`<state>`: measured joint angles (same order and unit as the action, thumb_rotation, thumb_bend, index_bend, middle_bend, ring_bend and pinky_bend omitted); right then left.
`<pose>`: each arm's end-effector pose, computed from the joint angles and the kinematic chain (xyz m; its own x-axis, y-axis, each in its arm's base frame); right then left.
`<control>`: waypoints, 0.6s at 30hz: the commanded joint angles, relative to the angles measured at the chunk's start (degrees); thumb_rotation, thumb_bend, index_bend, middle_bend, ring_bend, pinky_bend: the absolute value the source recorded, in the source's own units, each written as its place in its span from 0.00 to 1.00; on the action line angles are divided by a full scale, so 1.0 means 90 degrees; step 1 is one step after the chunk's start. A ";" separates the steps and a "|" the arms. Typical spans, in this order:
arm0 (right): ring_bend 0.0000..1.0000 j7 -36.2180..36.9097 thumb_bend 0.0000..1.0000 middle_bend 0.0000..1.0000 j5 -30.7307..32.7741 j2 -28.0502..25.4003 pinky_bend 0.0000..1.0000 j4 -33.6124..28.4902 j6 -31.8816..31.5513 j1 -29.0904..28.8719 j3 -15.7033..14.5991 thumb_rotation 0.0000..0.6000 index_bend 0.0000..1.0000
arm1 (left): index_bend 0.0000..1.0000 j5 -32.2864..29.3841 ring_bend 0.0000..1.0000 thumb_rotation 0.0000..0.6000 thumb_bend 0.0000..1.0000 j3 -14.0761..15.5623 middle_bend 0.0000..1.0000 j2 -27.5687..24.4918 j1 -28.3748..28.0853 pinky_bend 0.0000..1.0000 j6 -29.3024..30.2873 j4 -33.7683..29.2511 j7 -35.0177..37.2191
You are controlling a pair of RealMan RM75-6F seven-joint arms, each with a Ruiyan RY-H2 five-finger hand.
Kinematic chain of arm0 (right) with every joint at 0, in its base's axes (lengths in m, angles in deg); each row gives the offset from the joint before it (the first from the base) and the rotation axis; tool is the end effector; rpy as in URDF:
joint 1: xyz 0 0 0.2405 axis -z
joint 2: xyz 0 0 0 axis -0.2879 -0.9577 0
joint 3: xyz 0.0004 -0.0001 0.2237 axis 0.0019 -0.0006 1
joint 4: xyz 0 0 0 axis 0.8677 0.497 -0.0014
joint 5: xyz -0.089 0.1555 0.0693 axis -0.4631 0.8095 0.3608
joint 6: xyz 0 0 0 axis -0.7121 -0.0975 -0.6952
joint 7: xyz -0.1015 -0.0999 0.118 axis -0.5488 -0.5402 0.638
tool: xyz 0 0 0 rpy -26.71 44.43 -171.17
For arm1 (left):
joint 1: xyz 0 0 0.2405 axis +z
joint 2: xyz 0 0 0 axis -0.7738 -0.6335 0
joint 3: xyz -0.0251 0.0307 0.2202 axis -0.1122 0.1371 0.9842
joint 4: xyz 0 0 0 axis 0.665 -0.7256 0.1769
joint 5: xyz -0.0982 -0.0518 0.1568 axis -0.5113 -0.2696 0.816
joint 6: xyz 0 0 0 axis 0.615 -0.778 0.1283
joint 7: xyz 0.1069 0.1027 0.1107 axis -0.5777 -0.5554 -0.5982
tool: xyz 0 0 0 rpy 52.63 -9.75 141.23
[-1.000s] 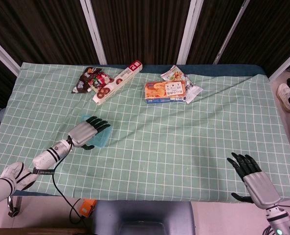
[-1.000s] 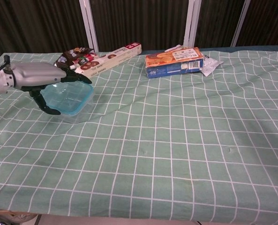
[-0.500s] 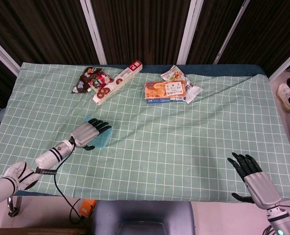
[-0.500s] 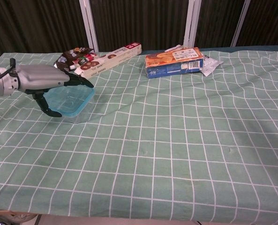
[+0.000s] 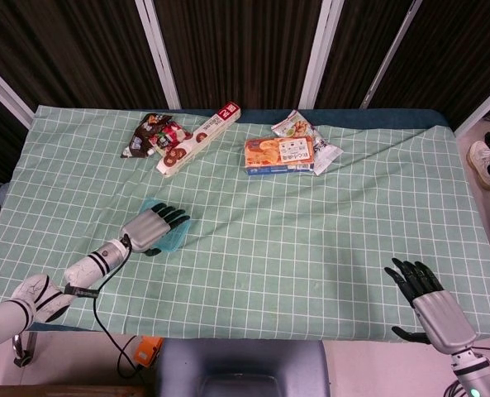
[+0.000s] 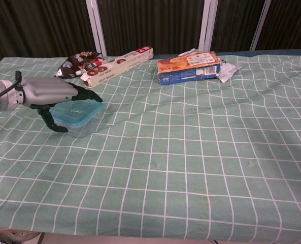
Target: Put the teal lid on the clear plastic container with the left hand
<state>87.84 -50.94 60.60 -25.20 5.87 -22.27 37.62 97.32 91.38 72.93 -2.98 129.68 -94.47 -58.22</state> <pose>-0.2544 -0.1829 0.1246 0.4776 -0.1980 0.8560 -0.8699 -0.2430 0.4291 -0.1657 0.3959 -0.0078 0.7920 0.2479 0.5580 0.5606 -0.6572 -0.5038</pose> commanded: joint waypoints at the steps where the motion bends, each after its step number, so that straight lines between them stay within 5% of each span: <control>1: 0.00 0.0010 0.19 0.11 -0.0012 -0.0005 0.00 0.0000 -0.0005 0.0000 -0.0006 1.00 0.04 | 0.00 -0.0298 0.43 1.00 0.32 -0.0107 0.40 -0.0094 -0.0013 0.36 -0.0259 -0.0267 0.0198; 9: 0.00 0.0083 0.18 0.11 -0.0066 -0.0032 0.00 0.0018 -0.0059 0.0013 -0.0026 1.00 0.04 | 0.00 -0.1400 0.43 1.00 0.32 -0.0415 0.41 -0.0546 -0.0123 0.36 -0.1373 -0.0965 0.0545; 18: 0.00 0.0063 0.19 0.11 -0.0100 -0.0030 0.00 0.0012 -0.0026 0.0002 -0.0051 1.00 0.04 | 0.00 -0.1595 0.43 1.00 0.32 -0.0425 0.41 -0.0631 0.0109 0.35 -0.0974 -0.1210 -0.0256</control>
<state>88.41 -51.85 60.33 -25.09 5.63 -22.26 37.16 83.09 87.66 66.95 -2.90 118.81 -105.19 -58.33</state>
